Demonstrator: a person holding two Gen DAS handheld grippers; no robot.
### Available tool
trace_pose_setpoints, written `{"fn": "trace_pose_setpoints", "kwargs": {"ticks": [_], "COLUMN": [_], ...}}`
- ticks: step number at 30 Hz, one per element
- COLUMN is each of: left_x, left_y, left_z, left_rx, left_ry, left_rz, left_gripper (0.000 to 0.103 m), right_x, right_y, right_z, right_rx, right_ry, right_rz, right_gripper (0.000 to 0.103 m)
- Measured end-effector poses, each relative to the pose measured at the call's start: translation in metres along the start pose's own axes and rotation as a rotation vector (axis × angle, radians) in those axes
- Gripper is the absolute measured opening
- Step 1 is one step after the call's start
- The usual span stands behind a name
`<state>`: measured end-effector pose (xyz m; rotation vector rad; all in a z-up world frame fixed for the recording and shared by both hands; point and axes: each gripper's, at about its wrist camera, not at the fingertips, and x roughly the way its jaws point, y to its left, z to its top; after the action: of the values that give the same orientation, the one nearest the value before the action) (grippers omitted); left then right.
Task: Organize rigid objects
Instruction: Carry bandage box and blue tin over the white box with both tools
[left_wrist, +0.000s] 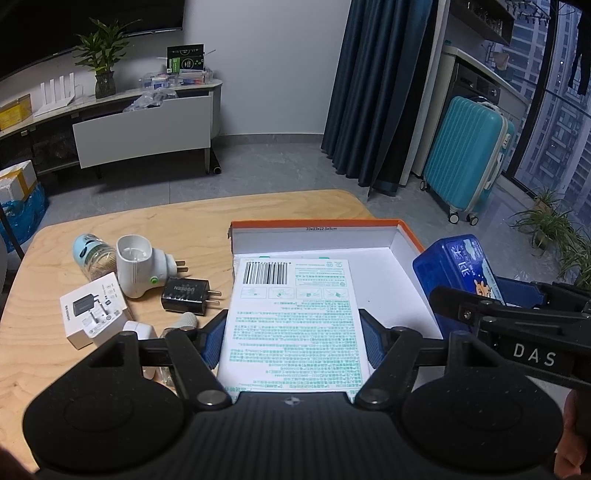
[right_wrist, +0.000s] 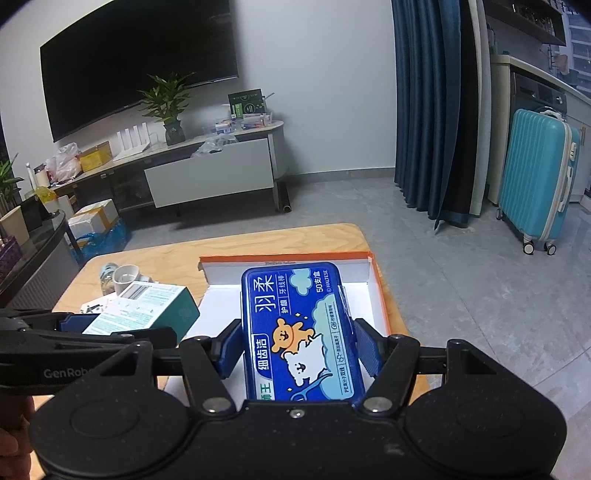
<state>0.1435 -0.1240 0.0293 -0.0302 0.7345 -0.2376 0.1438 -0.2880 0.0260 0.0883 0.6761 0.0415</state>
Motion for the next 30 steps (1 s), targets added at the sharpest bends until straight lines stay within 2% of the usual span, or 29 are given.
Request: {"fn": "trace_pose_setpoints", "kwargs": {"ticks": [22,30], "left_x": [0.060,0.081], "left_y": [0.000,0.000], "left_z": [0.019,0.026], "left_rx": [-0.040,-0.059], "left_ry": [0.064,0.086], "left_rz": [0.016,0.022], "left_gripper": [0.071,0.071], "right_x": [0.089,0.115], "right_y": [-0.008,-0.015], "right_z": [0.026,0.036], "right_rx": [-0.053,-0.054], "right_ry": [0.115,0.114], "right_rz": [-0.073,-0.101], "right_gripper": [0.076,0.078]}}
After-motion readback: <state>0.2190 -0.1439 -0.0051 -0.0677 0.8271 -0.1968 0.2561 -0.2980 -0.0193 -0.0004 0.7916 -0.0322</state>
